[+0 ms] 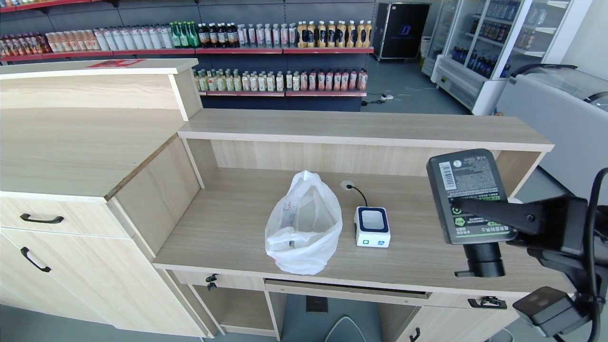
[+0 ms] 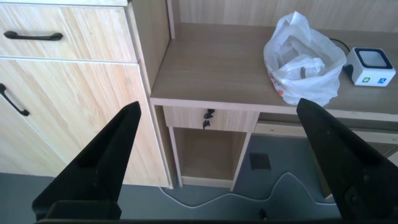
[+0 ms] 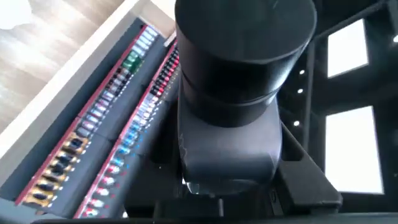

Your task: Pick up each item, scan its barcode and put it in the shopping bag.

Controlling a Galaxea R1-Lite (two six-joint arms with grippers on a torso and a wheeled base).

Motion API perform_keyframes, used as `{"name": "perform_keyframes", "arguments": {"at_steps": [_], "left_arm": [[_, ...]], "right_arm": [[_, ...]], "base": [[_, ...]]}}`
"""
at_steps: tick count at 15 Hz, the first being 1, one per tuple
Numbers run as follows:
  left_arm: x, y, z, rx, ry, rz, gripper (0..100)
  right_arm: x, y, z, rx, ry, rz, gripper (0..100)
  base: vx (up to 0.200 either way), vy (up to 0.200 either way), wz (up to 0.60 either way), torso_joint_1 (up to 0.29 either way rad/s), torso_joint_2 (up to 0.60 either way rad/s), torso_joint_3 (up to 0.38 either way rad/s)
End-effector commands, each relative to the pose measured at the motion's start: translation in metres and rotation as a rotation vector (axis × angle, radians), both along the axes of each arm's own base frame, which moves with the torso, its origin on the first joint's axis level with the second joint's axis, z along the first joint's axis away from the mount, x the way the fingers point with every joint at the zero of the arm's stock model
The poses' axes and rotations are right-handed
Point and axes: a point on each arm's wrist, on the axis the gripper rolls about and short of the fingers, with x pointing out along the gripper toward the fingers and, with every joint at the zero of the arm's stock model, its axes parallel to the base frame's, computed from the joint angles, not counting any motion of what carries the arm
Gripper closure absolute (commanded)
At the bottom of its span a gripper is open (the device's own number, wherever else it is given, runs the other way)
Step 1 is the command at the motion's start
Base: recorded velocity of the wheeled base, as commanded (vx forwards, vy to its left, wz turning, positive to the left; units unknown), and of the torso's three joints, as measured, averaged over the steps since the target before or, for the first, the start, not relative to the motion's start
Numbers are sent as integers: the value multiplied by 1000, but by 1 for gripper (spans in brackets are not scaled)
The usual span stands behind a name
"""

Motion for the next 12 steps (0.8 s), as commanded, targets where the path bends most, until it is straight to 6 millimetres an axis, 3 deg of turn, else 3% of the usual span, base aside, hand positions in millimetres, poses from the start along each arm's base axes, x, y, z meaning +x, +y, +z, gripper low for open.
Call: {"name": "perform_keyframes", "arguments": {"at_steps": [1,5,12], "left_arm": [[0,0,0,0,0,0,0],[0,0,0,0,0,0,0],[0,0,0,0,0,0,0]], "right_arm": [[-24,18,9,-17,-133,135,100],[-43,38,12,-16,-205,277,100],[-63,28,17,-23,-229,308,100]], "base": [[0,0,0,0,0,0],[0,0,0,0,0,0],[0,0,0,0,0,0]]}}
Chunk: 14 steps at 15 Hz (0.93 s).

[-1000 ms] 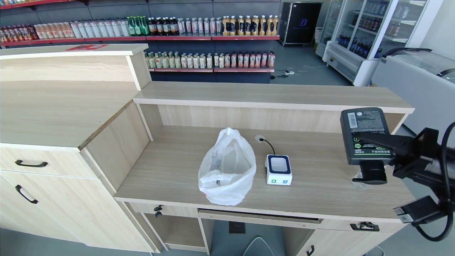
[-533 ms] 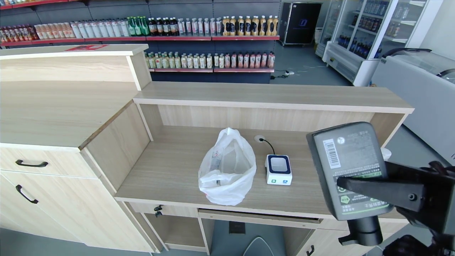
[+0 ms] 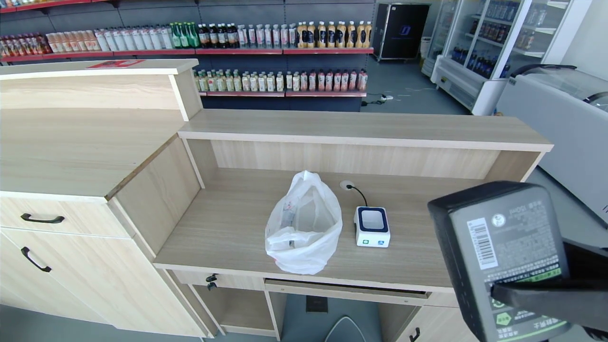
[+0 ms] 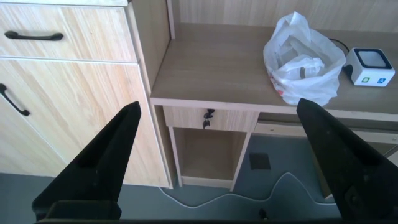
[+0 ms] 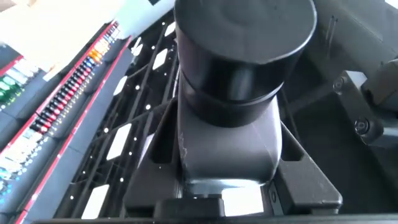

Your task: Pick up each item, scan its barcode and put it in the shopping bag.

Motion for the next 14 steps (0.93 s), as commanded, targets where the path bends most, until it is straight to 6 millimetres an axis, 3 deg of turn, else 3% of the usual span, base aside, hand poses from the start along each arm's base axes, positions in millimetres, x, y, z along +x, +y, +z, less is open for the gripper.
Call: {"name": "perform_keyframes", "arguments": {"at_steps": [1,14], "left_arm": [[0,0,0,0,0,-1,0],[0,0,0,0,0,1,0]], "right_arm": [[-7,-6,2,-2,2,-5,100],[-22,-24,6,-7,19,-57,100]], "base": [[0,0,0,0,0,0],[0,0,0,0,0,0]]}}
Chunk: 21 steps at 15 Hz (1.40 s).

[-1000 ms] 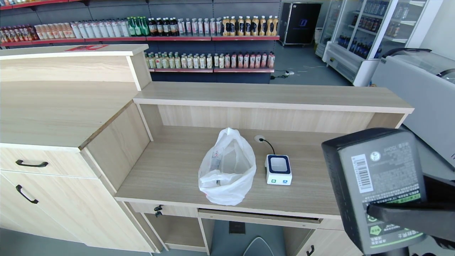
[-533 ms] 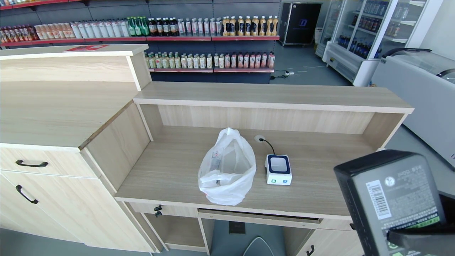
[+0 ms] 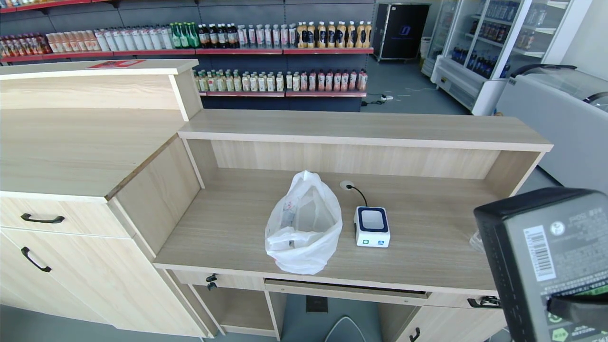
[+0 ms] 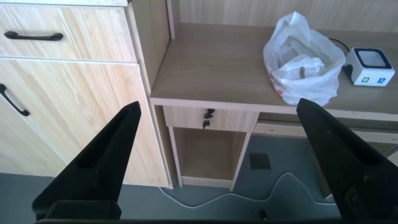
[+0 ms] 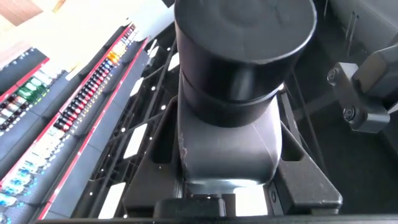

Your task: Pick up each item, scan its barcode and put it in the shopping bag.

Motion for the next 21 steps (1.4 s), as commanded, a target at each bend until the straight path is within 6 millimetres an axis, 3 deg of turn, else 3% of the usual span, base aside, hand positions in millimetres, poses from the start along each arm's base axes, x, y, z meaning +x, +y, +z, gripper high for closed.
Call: {"name": "perform_keyframes", "arguments": {"at_steps": [1,13,15,16,18,19,21], "left_arm": [[0,0,0,0,0,0,0],[0,0,0,0,0,-1,0],[0,0,0,0,0,0,0],[0,0,0,0,0,-1,0],[0,0,0,0,0,0,0],[0,0,0,0,0,0,0],[0,0,0,0,0,0,0]], "right_arm": [[0,0,0,0,-1,2,100],[-3,-2,2,7,-17,-14,100],[12,-19,21,93,70,-292,100],[18,-35,25,222,246,-520,100],[20,-68,10,589,665,-832,100],[22,-81,5,735,781,-911,100],[31,-102,-3,835,870,-1019,100]], "base": [[0,0,0,0,0,0],[0,0,0,0,0,0],[0,0,0,0,0,0],[0,0,0,0,0,0],[0,0,0,0,0,0],[0,0,0,0,0,0],[0,0,0,0,0,0]]}}
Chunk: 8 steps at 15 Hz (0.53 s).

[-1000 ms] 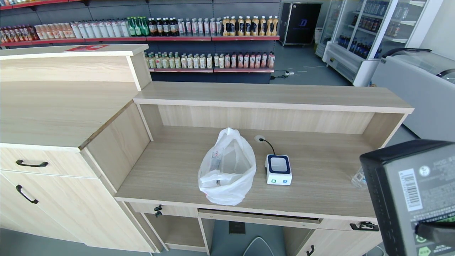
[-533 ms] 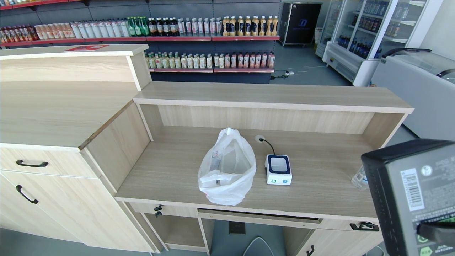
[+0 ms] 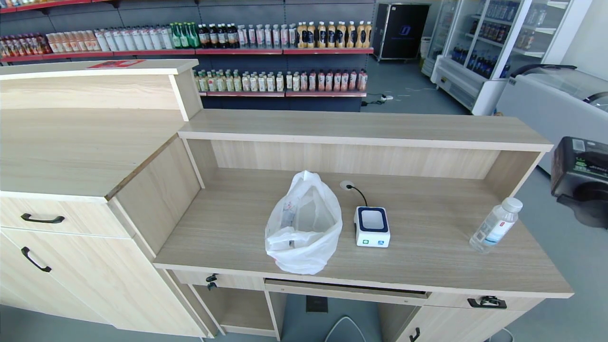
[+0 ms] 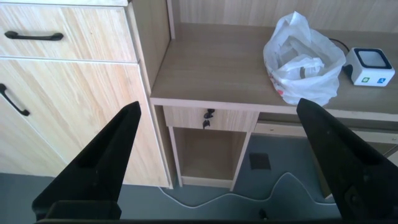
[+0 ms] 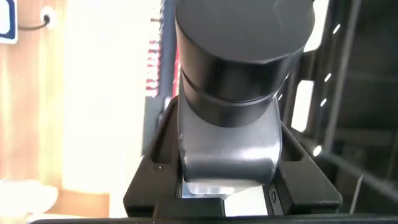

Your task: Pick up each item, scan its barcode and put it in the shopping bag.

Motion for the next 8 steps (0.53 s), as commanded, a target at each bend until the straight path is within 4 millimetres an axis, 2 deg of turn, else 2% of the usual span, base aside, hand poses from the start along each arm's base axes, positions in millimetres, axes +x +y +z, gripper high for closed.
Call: {"name": "perform_keyframes", "arguments": {"at_steps": [1,3,5,7,8], "left_arm": [[0,0,0,0,0,1,0],[0,0,0,0,0,-1,0],[0,0,0,0,0,1,0],[0,0,0,0,0,1,0],[0,0,0,0,0,-1,0]], "right_arm": [[8,-48,-15,188,151,-276,100],[9,-55,-11,254,175,-204,100],[8,-54,-23,368,278,-137,100],[8,-54,-25,445,325,-166,100],[7,-54,-25,505,338,-209,100]], "base": [[0,0,0,0,0,0],[0,0,0,0,0,0],[0,0,0,0,0,0],[0,0,0,0,0,0],[0,0,600,2,2,2]]}}
